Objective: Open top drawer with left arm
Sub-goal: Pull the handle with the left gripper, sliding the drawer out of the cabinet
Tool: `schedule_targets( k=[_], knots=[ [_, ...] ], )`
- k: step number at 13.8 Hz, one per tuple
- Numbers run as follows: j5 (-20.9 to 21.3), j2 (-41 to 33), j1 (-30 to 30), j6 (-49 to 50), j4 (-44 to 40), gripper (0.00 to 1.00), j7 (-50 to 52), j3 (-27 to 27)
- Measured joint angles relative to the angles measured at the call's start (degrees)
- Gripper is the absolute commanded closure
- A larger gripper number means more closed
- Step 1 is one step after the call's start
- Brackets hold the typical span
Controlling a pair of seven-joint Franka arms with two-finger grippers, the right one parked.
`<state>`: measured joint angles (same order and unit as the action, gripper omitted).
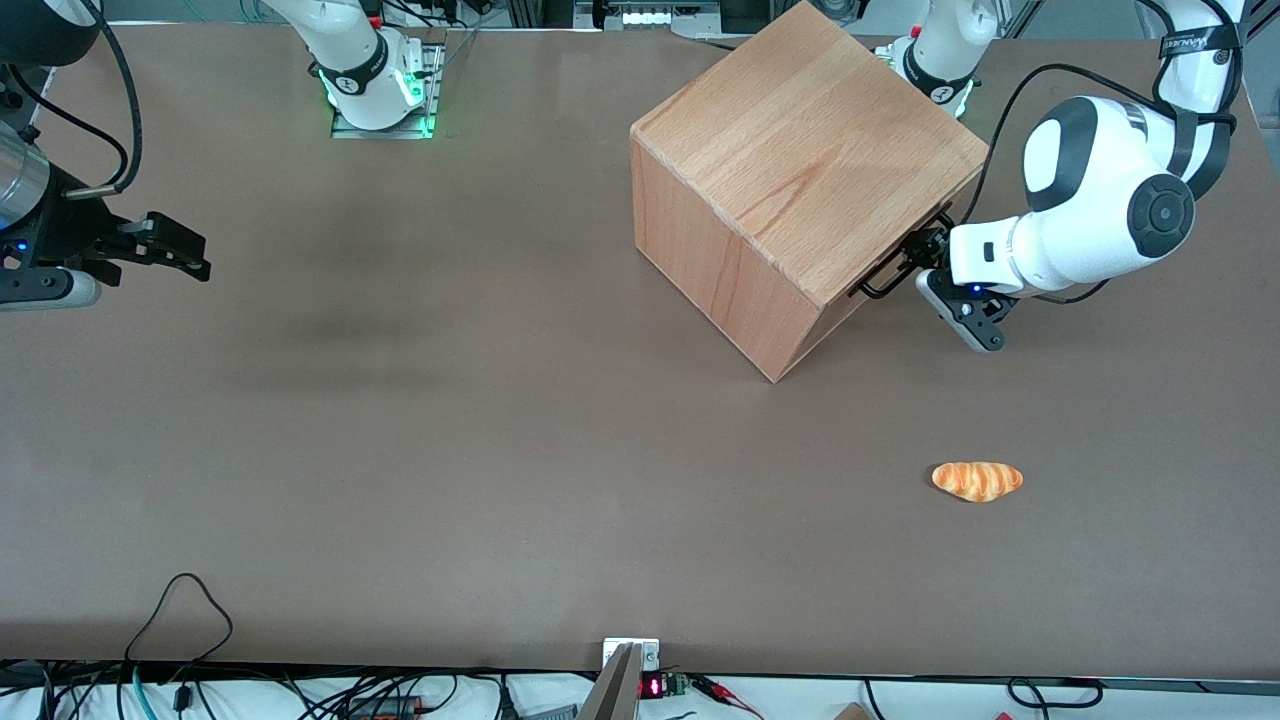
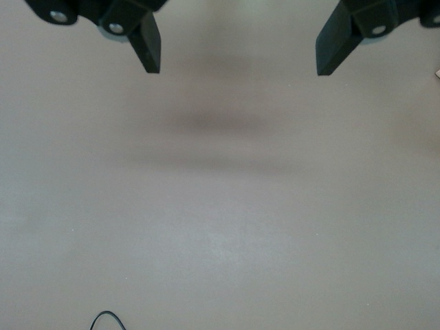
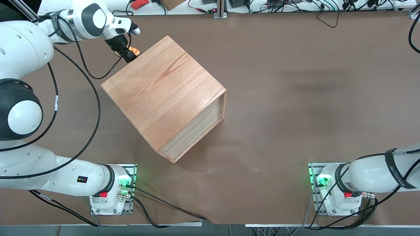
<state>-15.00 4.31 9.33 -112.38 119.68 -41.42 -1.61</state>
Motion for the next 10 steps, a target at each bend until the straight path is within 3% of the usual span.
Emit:
schedule_targets(
  k=[10],
  knots=[
    [1.6,1.4,-0.8,-13.6,-2.0,0.0,-5.2,-5.8]
  ],
)
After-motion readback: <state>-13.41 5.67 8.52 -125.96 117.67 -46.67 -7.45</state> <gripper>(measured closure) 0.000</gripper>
